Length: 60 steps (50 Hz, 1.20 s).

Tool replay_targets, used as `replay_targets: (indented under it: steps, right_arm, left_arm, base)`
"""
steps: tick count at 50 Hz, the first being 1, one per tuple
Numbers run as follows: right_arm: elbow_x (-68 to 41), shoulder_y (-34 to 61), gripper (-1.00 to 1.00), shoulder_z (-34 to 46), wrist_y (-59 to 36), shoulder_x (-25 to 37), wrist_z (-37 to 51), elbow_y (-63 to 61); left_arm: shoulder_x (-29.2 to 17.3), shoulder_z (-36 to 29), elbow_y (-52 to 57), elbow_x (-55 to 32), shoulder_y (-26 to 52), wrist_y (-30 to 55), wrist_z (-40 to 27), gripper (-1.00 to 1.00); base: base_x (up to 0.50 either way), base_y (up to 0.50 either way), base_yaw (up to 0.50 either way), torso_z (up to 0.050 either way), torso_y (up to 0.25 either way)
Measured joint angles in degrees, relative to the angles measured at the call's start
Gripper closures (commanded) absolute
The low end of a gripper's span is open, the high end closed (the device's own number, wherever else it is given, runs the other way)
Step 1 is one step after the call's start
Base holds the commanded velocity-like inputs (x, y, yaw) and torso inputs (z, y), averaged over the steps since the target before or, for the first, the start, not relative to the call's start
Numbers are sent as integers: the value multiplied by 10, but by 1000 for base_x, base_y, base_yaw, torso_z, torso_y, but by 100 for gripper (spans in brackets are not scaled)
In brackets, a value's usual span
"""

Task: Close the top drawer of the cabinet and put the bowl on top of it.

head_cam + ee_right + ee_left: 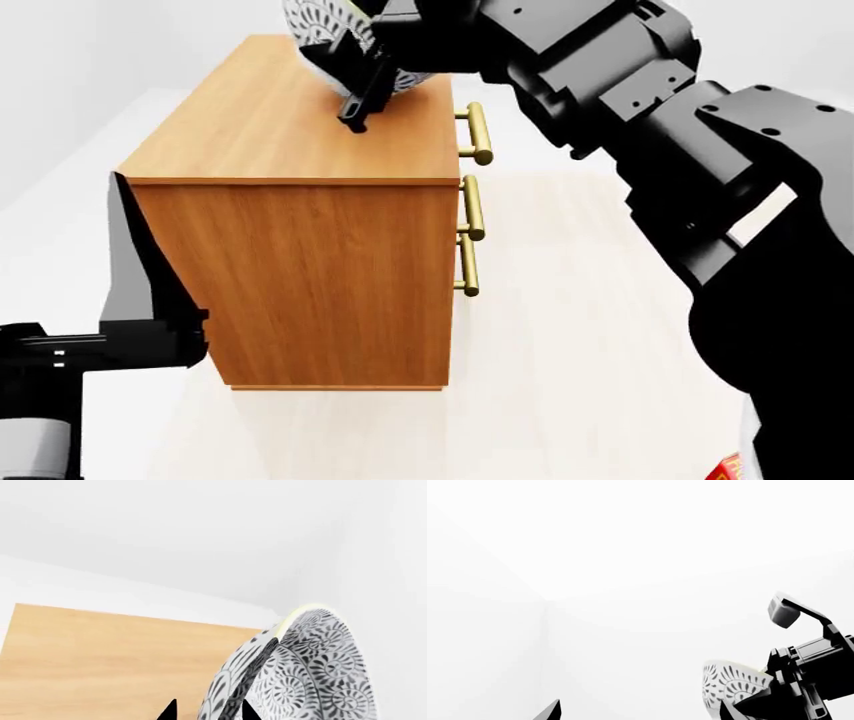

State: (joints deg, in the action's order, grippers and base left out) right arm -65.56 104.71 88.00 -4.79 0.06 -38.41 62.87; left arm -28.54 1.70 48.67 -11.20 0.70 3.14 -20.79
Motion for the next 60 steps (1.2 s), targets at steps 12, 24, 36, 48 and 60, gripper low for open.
replay_targets:
  steps: [12, 24, 36, 48, 60]
  right_arm:
    - [-32, 11, -100, -3, 19, 0, -28, 4]
    - [-85, 34, -100, -1, 52, -1, -41, 18]
    - [-135, 66, -100, 0, 102, -1, -30, 41]
    - [-162, 104, -100, 3, 175, 2, 36, 71]
    - [-104, 168, -100, 42, 191, 167, 333, -228]
  left_arm:
    - [-1, 0, -1, 0, 0, -1, -1, -100]
    - [-2, -1, -1, 0, -2, -1, -3, -100]
    - [-3, -3, -1, 1, -2, -2, -4, -100]
    - [-3, -7, -2, 2, 1, -2, -5, -100]
    - [-5, -9, 0, 0, 7, 3, -6, -100]
  base:
    - [0, 0, 0, 0, 0]
    - [0, 0, 0, 0, 0]
    - [0, 0, 0, 0, 0]
    - [0, 0, 0, 0, 0]
    - [0, 0, 0, 0, 0]
